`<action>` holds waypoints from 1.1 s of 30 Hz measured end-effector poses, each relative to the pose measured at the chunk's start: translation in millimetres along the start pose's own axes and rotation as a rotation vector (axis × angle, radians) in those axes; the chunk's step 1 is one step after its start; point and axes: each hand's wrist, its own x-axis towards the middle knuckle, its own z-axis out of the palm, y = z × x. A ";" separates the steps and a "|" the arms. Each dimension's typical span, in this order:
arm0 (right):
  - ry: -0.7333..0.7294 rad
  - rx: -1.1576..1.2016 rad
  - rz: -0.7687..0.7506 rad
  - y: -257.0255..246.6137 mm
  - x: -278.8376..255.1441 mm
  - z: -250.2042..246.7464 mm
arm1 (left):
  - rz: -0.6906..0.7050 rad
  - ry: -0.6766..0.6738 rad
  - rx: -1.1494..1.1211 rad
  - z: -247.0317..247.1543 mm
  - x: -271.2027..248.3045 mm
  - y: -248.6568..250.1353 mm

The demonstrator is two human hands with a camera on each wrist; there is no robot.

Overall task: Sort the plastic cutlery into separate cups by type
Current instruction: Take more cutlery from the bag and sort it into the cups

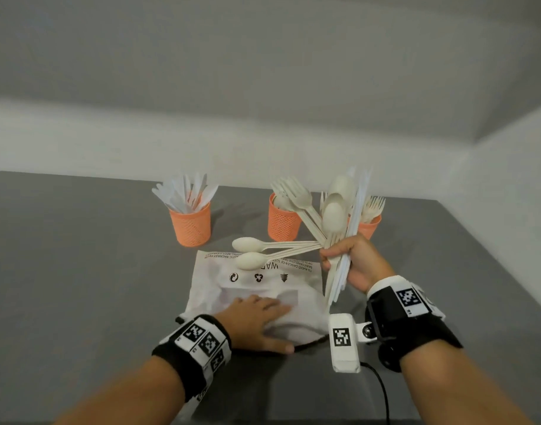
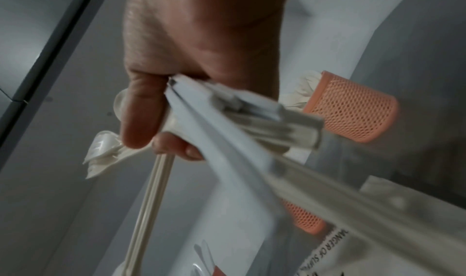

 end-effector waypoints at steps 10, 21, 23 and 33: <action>-0.014 -0.149 0.097 46.4 22.1 10.8 | -0.064 0.552 -1.489 -41.0 -1.1 9.6; -0.169 -0.356 0.126 57.2 39.1 36.1 | 0.084 0.658 -1.727 -51.5 8.1 1.5; -0.219 -0.429 0.094 59.0 39.4 41.9 | 0.111 0.683 -1.679 -55.9 7.6 0.4; -0.398 -0.488 -0.019 61.5 38.6 64.2 | 0.079 0.609 -1.766 -50.6 11.0 -5.3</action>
